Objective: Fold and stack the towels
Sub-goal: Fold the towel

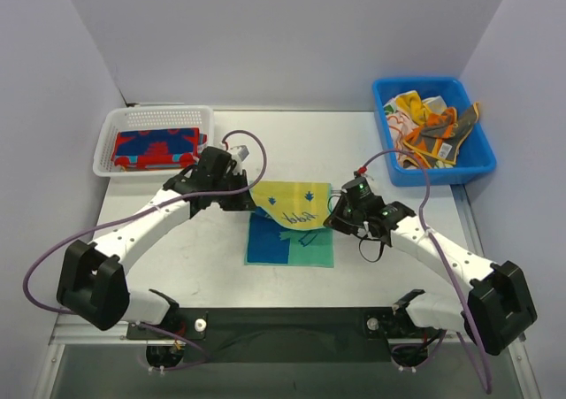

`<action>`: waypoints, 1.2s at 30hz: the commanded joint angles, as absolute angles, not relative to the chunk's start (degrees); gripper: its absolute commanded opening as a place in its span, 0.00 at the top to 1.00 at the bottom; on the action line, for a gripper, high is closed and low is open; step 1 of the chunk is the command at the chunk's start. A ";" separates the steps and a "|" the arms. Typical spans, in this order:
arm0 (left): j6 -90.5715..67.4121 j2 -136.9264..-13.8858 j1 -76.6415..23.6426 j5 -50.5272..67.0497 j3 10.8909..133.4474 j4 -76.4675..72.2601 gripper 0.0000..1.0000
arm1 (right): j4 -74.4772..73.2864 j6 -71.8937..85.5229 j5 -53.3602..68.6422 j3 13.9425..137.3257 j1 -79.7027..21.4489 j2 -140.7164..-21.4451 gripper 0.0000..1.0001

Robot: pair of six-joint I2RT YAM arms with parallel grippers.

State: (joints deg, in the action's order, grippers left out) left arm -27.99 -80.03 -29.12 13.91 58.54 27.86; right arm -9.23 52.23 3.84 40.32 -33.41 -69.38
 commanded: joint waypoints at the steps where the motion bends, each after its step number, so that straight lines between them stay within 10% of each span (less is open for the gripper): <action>1: -26.72 -75.86 -29.18 14.50 61.87 29.87 1.00 | -17.66 47.29 3.07 44.46 -33.22 -66.36 1.00; 36: -31.73 -74.54 -37.70 4.14 43.23 29.00 1.00 | -22.24 38.23 15.73 40.43 -35.95 -79.98 1.00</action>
State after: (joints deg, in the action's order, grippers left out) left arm -32.18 -76.82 -37.32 8.78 41.01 29.69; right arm -20.60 40.23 15.11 40.25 -35.75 -79.68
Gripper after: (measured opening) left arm 0.107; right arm 0.024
